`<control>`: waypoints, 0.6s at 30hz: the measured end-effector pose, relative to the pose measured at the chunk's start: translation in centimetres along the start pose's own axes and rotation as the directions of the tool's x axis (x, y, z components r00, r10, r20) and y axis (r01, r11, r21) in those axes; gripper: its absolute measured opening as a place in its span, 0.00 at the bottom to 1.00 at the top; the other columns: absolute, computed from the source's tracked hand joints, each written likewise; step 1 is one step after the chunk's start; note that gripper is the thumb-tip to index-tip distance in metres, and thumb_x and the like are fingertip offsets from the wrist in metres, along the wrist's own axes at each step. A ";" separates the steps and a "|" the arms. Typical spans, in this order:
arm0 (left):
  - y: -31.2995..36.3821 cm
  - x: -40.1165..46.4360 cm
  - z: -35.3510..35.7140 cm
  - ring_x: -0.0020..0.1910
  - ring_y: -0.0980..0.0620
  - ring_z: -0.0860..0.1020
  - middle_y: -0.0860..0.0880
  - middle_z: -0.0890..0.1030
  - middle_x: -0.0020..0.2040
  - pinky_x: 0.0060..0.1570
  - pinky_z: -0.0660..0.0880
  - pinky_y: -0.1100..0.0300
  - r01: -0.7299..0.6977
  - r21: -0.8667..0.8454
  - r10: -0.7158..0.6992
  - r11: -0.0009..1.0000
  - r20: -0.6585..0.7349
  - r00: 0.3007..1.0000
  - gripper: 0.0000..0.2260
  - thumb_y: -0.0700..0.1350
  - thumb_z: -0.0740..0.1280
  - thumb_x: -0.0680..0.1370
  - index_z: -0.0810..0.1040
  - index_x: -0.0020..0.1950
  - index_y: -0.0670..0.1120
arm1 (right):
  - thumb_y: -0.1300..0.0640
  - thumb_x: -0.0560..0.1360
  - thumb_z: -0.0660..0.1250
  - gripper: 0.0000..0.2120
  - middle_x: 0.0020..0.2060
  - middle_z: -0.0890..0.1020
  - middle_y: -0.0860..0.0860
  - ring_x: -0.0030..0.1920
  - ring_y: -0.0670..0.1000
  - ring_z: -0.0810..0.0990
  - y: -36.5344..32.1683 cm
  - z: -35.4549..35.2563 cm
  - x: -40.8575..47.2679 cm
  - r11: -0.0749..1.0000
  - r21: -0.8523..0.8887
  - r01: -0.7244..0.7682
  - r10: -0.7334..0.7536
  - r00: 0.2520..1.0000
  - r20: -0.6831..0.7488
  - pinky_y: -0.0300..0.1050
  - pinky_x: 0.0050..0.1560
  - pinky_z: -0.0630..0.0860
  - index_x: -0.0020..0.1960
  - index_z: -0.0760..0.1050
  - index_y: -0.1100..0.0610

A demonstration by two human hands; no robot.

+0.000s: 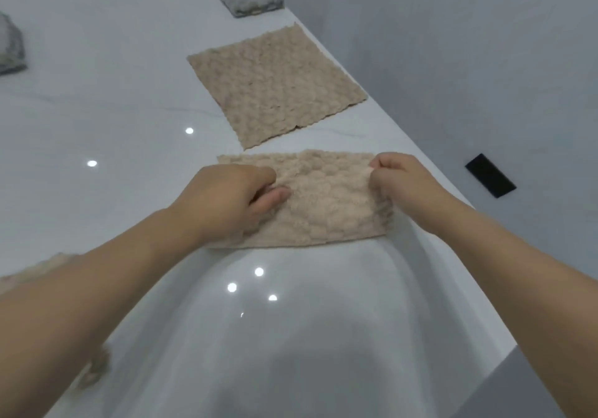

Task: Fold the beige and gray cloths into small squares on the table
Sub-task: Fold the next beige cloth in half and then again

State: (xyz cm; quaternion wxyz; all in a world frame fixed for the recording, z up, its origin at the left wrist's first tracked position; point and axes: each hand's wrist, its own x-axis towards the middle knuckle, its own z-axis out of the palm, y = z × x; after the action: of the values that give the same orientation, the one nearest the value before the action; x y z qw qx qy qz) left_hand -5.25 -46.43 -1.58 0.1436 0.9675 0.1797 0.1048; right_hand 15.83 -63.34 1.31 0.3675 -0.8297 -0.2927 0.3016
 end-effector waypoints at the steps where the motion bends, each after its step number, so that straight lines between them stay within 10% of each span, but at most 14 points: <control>1: -0.6 1.5 0.0 0.29 0.56 0.68 0.54 0.69 0.29 0.28 0.60 0.58 0.004 0.018 -0.004 1.000 -0.029 1.000 0.20 0.61 0.58 0.80 0.62 0.33 0.51 | 0.62 0.71 0.62 0.04 0.30 0.71 0.49 0.32 0.50 0.69 -0.4 0.0 1.4 0.999 0.023 -0.028 0.029 0.999 -0.045 0.43 0.34 0.65 0.36 0.71 0.60; 6: -4.1 6.2 4.0 0.45 0.47 0.71 0.49 0.74 0.44 0.41 0.71 0.52 -0.016 0.044 0.019 0.999 -0.062 0.998 0.19 0.62 0.59 0.79 0.75 0.44 0.47 | 0.57 0.74 0.56 0.04 0.41 0.75 0.51 0.41 0.55 0.73 1.0 2.2 6.8 0.935 -0.316 -0.162 0.085 0.966 -0.243 0.46 0.38 0.66 0.47 0.68 0.56; 9: -5.1 5.6 6.7 0.46 0.45 0.71 0.47 0.75 0.46 0.46 0.70 0.48 0.072 0.064 -0.058 0.995 -0.196 0.979 0.20 0.62 0.59 0.78 0.77 0.48 0.45 | 0.56 0.77 0.55 0.06 0.38 0.75 0.53 0.37 0.56 0.73 3.4 5.5 6.8 0.815 -0.570 -0.106 -0.186 0.883 -0.430 0.49 0.36 0.66 0.46 0.67 0.58; 18: -4.2 5.6 6.3 0.43 0.45 0.70 0.47 0.75 0.43 0.44 0.67 0.49 0.236 0.118 -0.203 0.964 -0.244 0.948 0.18 0.60 0.63 0.78 0.75 0.45 0.44 | 0.56 0.75 0.57 0.12 0.46 0.75 0.56 0.43 0.54 0.67 4.2 6.2 7.3 0.824 -0.543 -0.162 -0.199 0.815 -0.545 0.51 0.45 0.67 0.53 0.73 0.61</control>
State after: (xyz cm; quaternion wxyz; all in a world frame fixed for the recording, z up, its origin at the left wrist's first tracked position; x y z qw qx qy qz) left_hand 0.12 -42.10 -7.96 0.0617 0.9307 0.3090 0.1859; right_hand 17.23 -57.85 -7.44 0.1790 -0.9488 -0.2509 -0.0699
